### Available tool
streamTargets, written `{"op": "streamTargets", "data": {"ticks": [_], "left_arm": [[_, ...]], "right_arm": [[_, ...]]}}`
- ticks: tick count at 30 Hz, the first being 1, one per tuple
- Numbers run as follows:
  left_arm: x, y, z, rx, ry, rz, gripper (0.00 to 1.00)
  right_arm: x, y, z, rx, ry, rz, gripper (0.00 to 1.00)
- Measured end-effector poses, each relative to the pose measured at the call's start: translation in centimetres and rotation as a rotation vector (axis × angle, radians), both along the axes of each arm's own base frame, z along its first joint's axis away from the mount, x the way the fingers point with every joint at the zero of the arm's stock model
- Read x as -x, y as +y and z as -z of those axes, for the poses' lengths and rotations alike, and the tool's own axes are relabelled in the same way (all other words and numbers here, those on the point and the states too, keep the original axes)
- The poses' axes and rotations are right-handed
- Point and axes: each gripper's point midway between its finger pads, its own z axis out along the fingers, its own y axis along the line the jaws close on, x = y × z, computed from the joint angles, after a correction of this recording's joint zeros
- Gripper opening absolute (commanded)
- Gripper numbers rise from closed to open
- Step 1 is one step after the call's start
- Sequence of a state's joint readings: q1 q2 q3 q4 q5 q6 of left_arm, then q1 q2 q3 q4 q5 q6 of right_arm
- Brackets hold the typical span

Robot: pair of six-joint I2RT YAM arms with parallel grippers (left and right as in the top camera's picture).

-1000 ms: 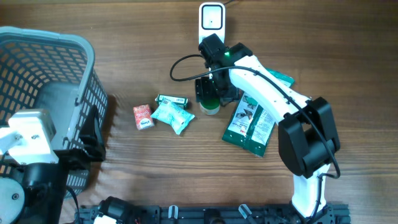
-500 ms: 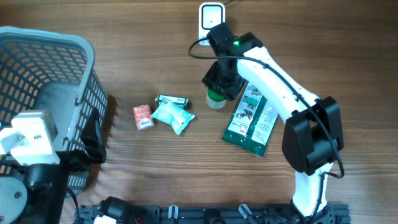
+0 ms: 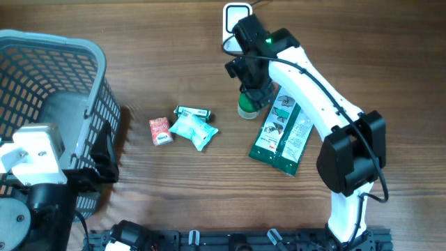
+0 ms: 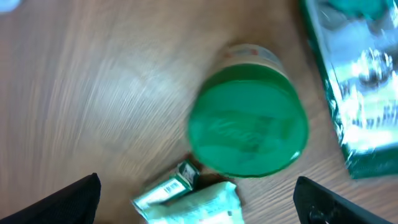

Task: Scan the item barcode
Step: 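Lift the jar and hold its label toward the scanner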

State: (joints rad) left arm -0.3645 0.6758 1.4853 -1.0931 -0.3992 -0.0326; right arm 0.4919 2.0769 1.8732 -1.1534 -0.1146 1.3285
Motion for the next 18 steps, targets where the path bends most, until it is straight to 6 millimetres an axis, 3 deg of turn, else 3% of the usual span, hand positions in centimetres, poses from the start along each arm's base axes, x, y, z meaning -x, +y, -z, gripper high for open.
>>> {"op": "streamTargets", "data": {"ticks": [2, 5, 10, 12, 14, 17, 18], "left_arm": [[0.0, 0.0, 0.0, 0.0, 0.0, 0.0, 1.0], [0.0, 0.0, 0.0, 0.0, 0.0, 0.0, 1.0], [0.0, 0.0, 0.0, 0.018, -0.001, -0.005, 1.0], [0.0, 0.0, 0.0, 0.02, -0.001, -0.005, 1.0], [0.0, 0.0, 0.0, 0.022, -0.001, -0.006, 1.0], [0.0, 0.0, 0.0, 0.024, -0.001, -0.007, 1.0], [0.0, 0.0, 0.1, 0.024, 0.002, -0.007, 1.0]], "right_arm": [[-0.7, 0.5, -1.3, 0.034, -0.115, -0.373, 1.0], [0.2, -1.2, -1.5, 0.182, -0.17, -0.879, 1.0], [-0.1, -2.2, -1.2, 0.301, -0.212, -1.292, 1.0], [0.2, -1.8, 0.3, 0.267, -0.184, -1.382, 1.0], [0.8, -1.4, 4.4, 0.208, -0.094, -1.452, 1.0], [2.0, -1.7, 7.9, 0.159, 0.019, -1.494, 1.0], [2.3, -1.8, 8.6, 0.15, 0.04, -1.504, 0.81]]}}
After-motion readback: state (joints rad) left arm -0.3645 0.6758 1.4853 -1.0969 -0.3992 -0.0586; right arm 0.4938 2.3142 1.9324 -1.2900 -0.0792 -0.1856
